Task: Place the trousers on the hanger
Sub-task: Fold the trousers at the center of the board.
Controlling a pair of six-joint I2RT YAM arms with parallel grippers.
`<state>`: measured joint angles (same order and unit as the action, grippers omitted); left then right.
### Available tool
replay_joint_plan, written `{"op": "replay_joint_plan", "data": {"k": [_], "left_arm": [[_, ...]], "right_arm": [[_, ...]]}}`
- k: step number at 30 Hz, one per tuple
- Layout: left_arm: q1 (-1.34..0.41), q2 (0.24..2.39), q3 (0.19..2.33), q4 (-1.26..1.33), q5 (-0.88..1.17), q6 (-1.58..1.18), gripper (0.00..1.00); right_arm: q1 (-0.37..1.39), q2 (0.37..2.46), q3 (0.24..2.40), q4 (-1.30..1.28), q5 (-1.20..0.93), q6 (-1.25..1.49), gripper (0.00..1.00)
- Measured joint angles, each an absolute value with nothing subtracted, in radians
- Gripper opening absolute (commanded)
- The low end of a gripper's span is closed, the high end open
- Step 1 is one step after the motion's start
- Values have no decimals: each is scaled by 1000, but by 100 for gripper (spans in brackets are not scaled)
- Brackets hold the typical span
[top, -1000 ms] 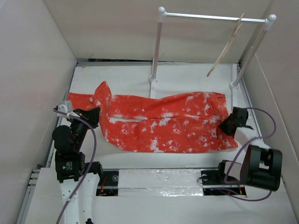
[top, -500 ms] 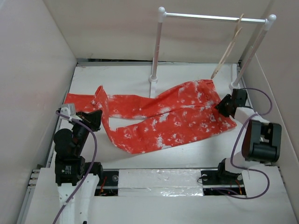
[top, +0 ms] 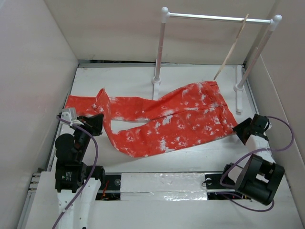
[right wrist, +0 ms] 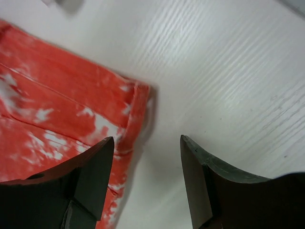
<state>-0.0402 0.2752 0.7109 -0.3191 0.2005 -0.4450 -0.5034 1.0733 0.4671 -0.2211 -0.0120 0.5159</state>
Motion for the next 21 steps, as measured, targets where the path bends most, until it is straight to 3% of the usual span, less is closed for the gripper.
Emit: {"op": "replay_joint_plan", "data": {"k": [7, 9, 10, 12, 15, 21], "left_arm": [[-44, 270, 711, -330, 184, -446, 0], [-44, 270, 711, -331, 182, -447, 0], [-44, 270, 711, -332, 181, -447, 0], [-44, 270, 711, -334, 179, -447, 0], [-44, 270, 711, -334, 177, -447, 0], [-44, 277, 712, -334, 133, -453, 0]], "right_arm": [[-505, 1205, 486, -183, -115, 509, 55], [-505, 1230, 491, -154, -136, 510, 36], [-505, 1241, 491, -146, -142, 513, 17], [-503, 1251, 491, -147, -150, 526, 4], [-503, 1200, 486, -171, -133, 546, 3], [-504, 879, 522, -336, -5, 554, 3]]}}
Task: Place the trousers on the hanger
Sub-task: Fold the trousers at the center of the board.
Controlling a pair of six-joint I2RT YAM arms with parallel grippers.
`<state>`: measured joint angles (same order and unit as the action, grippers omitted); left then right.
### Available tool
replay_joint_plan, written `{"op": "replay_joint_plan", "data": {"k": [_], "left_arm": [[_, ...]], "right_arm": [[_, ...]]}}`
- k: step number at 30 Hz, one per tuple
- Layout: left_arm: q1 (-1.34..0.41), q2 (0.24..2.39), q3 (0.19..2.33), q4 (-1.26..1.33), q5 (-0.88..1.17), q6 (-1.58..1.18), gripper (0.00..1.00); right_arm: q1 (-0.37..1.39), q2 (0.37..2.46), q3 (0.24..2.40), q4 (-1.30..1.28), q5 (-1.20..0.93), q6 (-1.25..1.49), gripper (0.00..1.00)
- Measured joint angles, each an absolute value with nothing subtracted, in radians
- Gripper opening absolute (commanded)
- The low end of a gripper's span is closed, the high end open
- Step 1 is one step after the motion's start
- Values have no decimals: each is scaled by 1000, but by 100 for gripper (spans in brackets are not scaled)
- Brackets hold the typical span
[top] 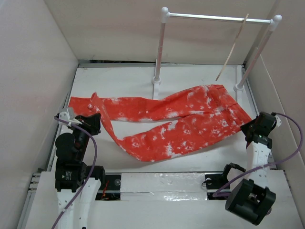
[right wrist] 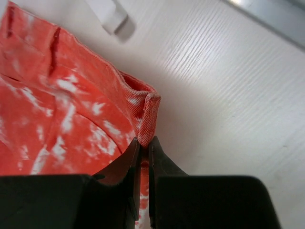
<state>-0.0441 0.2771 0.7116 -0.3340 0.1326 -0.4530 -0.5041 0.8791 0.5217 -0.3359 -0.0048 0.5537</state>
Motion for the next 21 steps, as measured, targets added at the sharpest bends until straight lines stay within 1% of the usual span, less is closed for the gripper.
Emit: {"op": "replay_joint_plan", "data": {"k": [3, 8, 9, 11, 13, 15, 18, 21], "left_arm": [[-51, 298, 730, -346, 69, -453, 0], [-64, 335, 820, -384, -77, -450, 0], [-65, 340, 844, -388, -110, -450, 0], [-65, 349, 884, -386, -165, -450, 0], [-65, 350, 901, -376, -203, -450, 0], [-65, 353, 898, -369, -231, -450, 0], [-65, 373, 874, -355, -270, -451, 0], [-65, 445, 865, -357, -298, -464, 0]], "right_arm": [[-507, 791, 614, -465, 88, 553, 4], [-510, 641, 764, -622, 210, 536, 11], [-510, 623, 780, -645, 222, 530, 12], [-511, 595, 809, -696, 239, 515, 8], [-511, 607, 838, -742, 241, 497, 6], [-511, 640, 845, -756, 234, 472, 0], [-511, 726, 858, -765, 225, 442, 0], [-511, 857, 881, -751, 202, 434, 0]]}}
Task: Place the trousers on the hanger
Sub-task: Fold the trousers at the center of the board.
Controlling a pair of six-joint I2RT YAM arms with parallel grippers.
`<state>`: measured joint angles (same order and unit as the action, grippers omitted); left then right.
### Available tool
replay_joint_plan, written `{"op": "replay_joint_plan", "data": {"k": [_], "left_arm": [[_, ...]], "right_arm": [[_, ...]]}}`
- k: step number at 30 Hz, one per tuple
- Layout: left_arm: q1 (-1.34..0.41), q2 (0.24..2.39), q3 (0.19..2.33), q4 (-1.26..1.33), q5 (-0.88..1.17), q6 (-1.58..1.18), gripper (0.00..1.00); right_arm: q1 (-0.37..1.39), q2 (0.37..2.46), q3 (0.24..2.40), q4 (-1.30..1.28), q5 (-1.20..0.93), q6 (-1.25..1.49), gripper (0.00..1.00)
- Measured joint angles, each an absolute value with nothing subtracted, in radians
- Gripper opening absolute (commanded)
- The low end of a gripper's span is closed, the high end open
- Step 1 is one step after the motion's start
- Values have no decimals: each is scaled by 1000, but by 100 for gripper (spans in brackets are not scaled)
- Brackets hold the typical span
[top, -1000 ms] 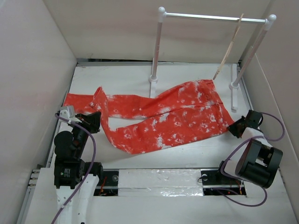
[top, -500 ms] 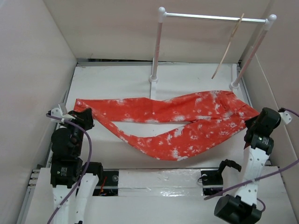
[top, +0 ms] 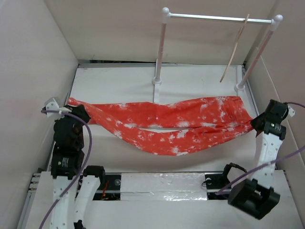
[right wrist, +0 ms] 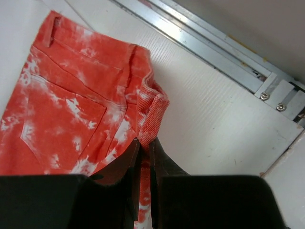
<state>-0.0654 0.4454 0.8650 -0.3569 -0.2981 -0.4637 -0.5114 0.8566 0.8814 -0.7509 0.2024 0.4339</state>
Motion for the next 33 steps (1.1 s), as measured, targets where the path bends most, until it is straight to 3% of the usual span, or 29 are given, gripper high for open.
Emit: {"op": "replay_joint_plan", "data": {"k": [11, 23, 33], "left_arm": [[-40, 803, 845, -357, -326, -590, 0], [377, 1212, 847, -471, -301, -598, 0], [375, 1371, 1015, -508, -308, -576, 0]], "right_arm": [[-328, 1294, 1246, -736, 289, 479, 0], [-254, 1480, 1345, -695, 302, 502, 0], [-225, 1621, 1461, -681, 295, 505, 0]]}}
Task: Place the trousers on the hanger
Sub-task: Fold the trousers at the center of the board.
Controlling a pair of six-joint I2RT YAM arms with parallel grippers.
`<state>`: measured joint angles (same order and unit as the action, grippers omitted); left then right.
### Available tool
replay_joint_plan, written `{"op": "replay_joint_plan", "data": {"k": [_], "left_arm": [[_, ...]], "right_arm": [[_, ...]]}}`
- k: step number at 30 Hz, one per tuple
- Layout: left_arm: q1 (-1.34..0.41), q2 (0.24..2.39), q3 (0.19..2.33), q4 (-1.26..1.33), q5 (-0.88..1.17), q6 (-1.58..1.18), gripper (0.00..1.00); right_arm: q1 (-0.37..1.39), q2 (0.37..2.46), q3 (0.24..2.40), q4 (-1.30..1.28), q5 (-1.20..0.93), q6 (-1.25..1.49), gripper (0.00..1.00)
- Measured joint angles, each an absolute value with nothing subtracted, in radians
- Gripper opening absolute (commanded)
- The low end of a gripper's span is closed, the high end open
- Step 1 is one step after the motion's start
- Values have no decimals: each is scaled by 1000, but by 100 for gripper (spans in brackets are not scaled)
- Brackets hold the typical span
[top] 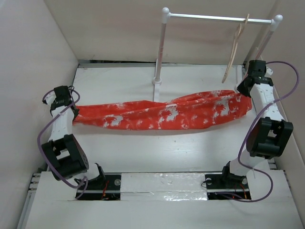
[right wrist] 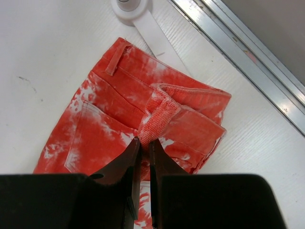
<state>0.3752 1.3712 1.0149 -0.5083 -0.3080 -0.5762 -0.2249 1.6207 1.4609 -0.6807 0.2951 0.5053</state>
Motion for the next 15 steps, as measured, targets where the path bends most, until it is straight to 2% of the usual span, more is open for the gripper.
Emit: {"op": "replay_joint_plan", "data": {"k": [8, 15], "left_arm": [[317, 1499, 1168, -509, -336, -582, 0], [302, 1399, 1195, -528, -351, -585, 0]], "right_arm": [[-222, 1709, 1481, -643, 294, 506, 0], [-223, 1702, 1462, -570, 296, 506, 0]]}}
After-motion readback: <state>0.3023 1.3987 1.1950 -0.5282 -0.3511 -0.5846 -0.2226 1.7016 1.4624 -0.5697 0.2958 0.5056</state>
